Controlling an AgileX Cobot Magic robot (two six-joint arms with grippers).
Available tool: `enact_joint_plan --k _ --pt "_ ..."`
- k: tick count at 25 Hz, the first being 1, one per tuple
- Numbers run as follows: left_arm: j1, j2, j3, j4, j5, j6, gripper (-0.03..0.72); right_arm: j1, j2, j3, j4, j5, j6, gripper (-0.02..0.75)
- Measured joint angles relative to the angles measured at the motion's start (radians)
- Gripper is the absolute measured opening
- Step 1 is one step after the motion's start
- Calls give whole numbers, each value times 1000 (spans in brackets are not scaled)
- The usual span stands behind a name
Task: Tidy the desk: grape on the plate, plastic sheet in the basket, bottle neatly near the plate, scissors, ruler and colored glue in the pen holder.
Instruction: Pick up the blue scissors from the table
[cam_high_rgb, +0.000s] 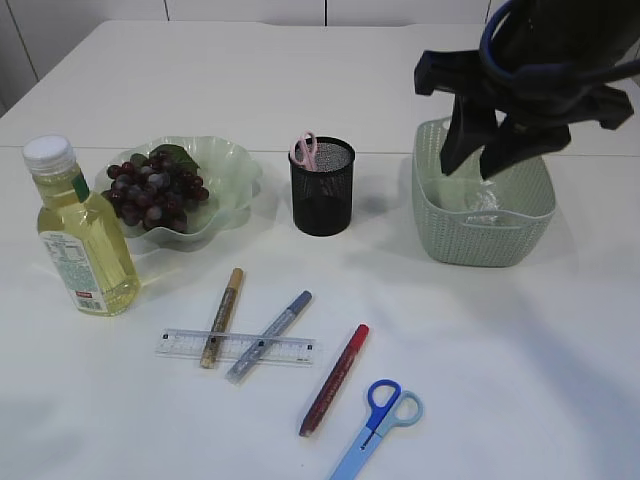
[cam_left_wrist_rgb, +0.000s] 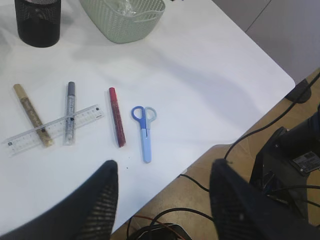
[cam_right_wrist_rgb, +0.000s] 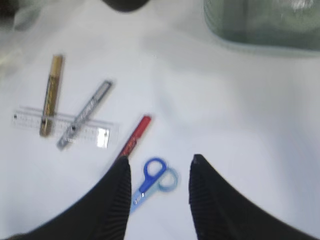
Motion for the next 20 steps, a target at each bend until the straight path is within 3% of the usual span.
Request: enact_joint_plan --k 4,7,15,20 --pt "0 0 0 -23 2 41 417 0 0 0 73 150 -33 396" --pt "0 0 0 -43 6 54 413 0 0 0 120 170 -66 438" --pt "0 0 -67 -47 9 67 412 0 0 0 206 174 -92 438" --pt "0 0 -78 -47 31 69 412 0 -12 0 151 174 -105 436"
